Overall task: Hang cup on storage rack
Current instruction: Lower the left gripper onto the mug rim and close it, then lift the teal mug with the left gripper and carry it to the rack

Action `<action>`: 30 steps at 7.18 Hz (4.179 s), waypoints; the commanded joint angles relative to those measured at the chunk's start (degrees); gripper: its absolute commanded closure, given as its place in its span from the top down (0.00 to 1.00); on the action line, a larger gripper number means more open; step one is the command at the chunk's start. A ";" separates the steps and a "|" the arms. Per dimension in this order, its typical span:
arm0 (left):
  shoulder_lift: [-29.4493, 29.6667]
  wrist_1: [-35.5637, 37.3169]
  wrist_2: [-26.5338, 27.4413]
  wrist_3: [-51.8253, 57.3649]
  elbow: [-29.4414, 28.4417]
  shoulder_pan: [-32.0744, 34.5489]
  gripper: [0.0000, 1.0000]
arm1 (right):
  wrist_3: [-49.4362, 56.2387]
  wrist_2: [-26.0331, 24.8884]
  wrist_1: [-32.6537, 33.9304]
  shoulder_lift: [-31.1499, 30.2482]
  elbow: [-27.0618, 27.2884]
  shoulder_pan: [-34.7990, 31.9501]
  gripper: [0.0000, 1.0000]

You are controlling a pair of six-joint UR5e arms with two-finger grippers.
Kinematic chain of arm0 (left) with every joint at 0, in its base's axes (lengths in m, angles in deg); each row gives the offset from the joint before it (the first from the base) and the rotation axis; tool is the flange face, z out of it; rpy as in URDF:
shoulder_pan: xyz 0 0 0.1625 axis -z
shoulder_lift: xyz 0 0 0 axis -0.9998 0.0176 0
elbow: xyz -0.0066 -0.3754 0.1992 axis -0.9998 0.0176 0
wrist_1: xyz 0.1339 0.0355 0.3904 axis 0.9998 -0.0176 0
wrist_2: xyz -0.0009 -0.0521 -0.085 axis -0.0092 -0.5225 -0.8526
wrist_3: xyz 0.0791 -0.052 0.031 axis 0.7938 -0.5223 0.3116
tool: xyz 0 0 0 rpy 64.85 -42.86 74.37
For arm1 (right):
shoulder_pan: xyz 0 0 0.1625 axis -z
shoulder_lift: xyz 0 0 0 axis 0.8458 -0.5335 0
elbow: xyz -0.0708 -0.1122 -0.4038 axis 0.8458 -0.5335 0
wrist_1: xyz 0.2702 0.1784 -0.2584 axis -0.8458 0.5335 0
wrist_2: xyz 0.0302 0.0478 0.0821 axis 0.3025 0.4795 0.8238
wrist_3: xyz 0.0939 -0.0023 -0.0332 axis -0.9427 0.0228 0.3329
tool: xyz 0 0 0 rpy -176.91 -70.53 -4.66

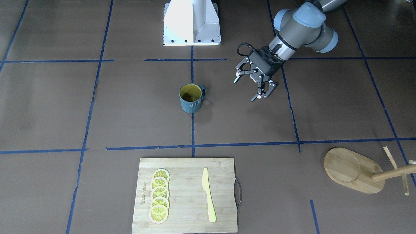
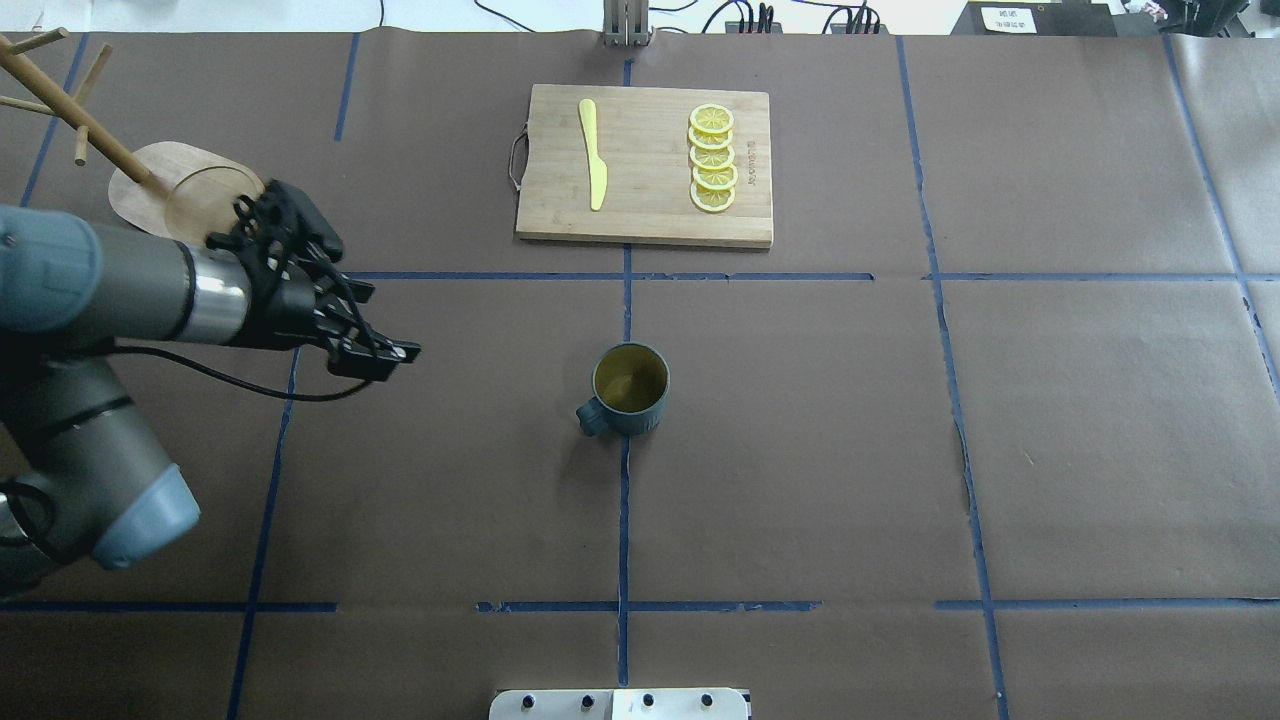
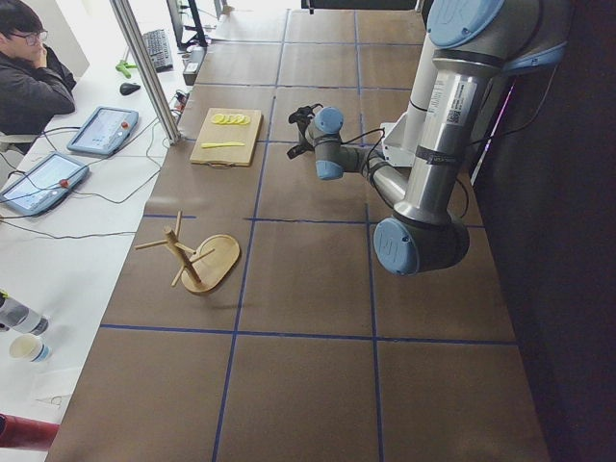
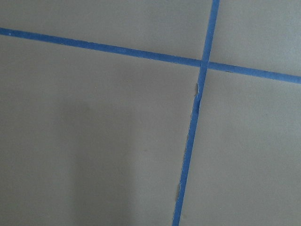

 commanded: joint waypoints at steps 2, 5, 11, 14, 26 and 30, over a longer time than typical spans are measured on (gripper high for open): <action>4.29 -0.07 19.03 -0.05 -3.10 -12.95 1.00 | 0.04 0.01 -0.07 0.50 0.02 0.00 1.00; 7.65 -0.42 20.93 0.30 -6.98 -13.42 1.00 | -0.05 0.01 0.02 0.94 0.02 0.00 1.00; 11.78 -1.13 23.13 0.21 -11.64 -11.41 0.99 | 0.04 0.01 0.02 1.11 -0.24 0.00 1.00; 12.74 -1.13 22.77 0.13 -13.65 -11.40 0.91 | 0.04 0.01 0.02 1.11 -0.07 0.00 1.00; 12.41 -11.23 22.69 -18.12 -12.63 -8.87 0.00 | 0.04 0.01 -0.07 1.20 -0.15 0.09 1.00; 7.85 -14.13 6.68 -43.59 -11.29 4.63 0.00 | 0.04 0.01 -1.91 1.11 -0.50 0.09 1.00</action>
